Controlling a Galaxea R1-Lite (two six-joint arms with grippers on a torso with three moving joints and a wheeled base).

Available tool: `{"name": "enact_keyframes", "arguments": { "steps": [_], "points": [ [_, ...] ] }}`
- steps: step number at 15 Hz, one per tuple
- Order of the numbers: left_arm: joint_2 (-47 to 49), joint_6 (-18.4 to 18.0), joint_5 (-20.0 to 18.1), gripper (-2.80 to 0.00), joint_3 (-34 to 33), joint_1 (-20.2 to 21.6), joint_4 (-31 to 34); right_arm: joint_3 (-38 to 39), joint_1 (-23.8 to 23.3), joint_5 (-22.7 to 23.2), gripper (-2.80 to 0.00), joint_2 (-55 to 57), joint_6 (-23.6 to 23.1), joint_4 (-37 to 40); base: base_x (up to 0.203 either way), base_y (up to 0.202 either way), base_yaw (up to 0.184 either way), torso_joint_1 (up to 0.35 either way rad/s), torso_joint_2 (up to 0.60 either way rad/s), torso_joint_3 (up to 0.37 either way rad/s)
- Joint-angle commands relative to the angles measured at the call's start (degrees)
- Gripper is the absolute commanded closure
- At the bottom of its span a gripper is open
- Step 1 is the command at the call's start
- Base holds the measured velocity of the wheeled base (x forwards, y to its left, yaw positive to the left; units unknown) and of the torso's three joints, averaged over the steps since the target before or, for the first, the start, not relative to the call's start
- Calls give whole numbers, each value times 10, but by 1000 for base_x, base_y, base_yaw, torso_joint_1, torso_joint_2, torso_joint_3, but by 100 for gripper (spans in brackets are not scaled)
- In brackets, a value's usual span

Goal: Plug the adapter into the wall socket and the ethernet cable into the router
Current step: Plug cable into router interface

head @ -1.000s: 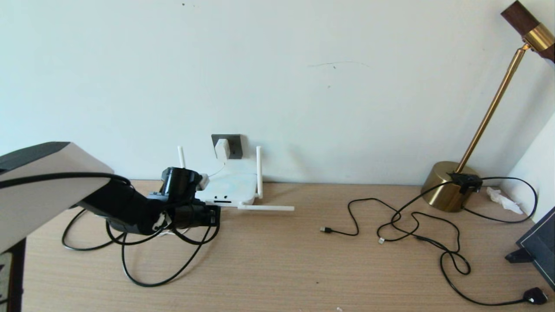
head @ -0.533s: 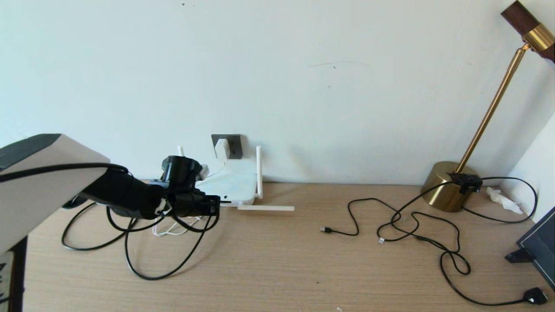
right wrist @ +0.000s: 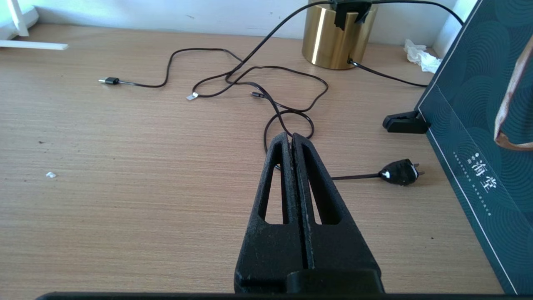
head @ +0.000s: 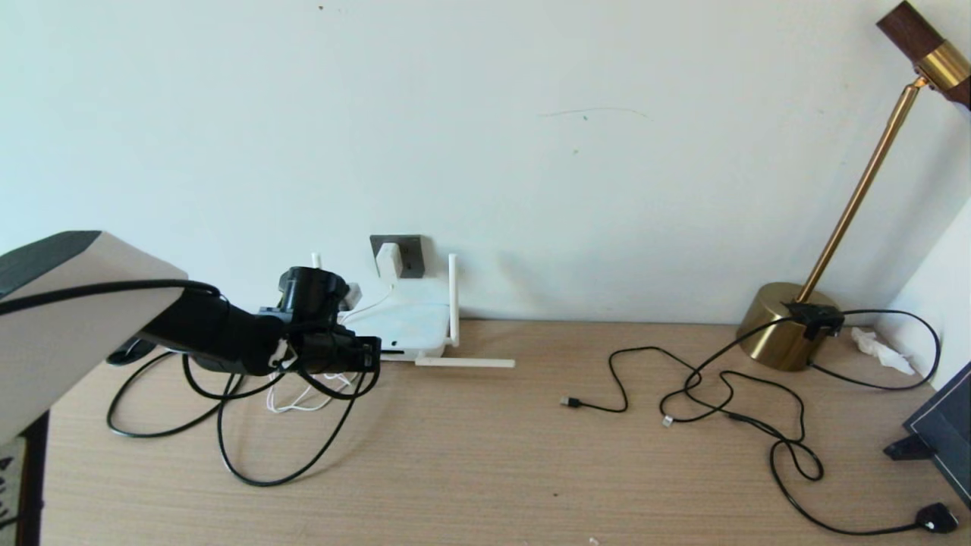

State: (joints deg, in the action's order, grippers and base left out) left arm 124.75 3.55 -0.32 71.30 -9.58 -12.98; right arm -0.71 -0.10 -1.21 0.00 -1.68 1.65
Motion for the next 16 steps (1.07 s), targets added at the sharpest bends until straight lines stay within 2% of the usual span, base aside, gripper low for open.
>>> {"name": "enact_keyframes", "arguments": {
  "steps": [1, 16],
  "points": [
    [2, 1, 0, 0, -1, 0, -2, 0, 0, 0, 0, 1, -1, 0, 0, 0, 0, 0, 0, 0],
    [21, 5, 0, 0, -1, -4, -7, 0, 0, 0, 0, 1, -1, 0, 0, 0, 0, 0, 0, 0]
  ]
}}
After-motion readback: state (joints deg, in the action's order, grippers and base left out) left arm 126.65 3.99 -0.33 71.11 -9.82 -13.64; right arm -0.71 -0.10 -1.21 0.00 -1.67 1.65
